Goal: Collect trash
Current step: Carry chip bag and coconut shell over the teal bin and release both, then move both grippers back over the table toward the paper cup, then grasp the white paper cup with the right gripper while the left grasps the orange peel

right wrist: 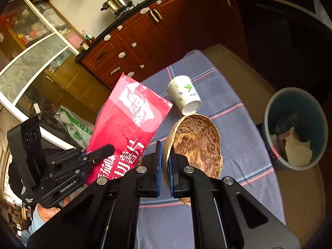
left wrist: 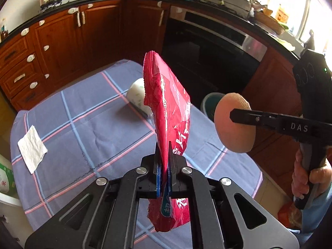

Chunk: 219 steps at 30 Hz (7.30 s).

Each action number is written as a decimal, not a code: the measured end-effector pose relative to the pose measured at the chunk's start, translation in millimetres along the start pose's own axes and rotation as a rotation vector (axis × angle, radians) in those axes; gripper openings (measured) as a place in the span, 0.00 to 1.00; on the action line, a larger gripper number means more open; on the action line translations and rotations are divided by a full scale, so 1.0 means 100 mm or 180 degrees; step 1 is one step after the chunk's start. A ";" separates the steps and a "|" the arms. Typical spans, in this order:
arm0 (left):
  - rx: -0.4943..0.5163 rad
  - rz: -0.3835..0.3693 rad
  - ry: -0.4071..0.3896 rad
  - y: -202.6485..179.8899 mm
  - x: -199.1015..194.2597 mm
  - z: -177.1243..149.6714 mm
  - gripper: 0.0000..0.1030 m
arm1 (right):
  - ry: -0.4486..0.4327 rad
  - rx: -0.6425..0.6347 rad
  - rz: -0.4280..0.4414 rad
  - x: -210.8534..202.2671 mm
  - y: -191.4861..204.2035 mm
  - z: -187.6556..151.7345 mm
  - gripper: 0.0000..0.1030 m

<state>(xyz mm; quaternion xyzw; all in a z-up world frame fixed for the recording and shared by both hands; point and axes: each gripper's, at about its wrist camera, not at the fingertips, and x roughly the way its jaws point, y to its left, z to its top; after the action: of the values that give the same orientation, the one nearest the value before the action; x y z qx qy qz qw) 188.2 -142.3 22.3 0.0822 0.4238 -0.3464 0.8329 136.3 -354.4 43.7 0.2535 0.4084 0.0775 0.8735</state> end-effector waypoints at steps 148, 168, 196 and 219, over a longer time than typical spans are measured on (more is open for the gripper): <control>-0.0774 0.0079 0.0722 0.91 0.66 -0.90 0.96 | 0.0941 -0.0160 -0.0176 1.39 0.20 -0.13 0.54; -0.0226 0.0175 0.0587 0.76 0.84 -0.85 0.87 | 0.1088 -0.0086 -0.0230 1.18 0.07 -0.66 0.55; 0.0173 0.0040 0.0671 0.44 1.04 -0.77 0.46 | 0.1250 0.0053 -0.0271 1.43 0.09 -0.63 0.61; -0.0305 0.0090 0.0449 0.57 0.57 -0.85 0.29 | 0.0991 0.0094 -0.0016 1.14 0.15 -0.58 0.53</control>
<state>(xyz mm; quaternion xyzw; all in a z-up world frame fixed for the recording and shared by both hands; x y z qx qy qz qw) 192.9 -92.2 -83.6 0.0724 0.4963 -0.3073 0.8087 168.7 -280.3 -56.6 0.2503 0.5405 0.1076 0.7960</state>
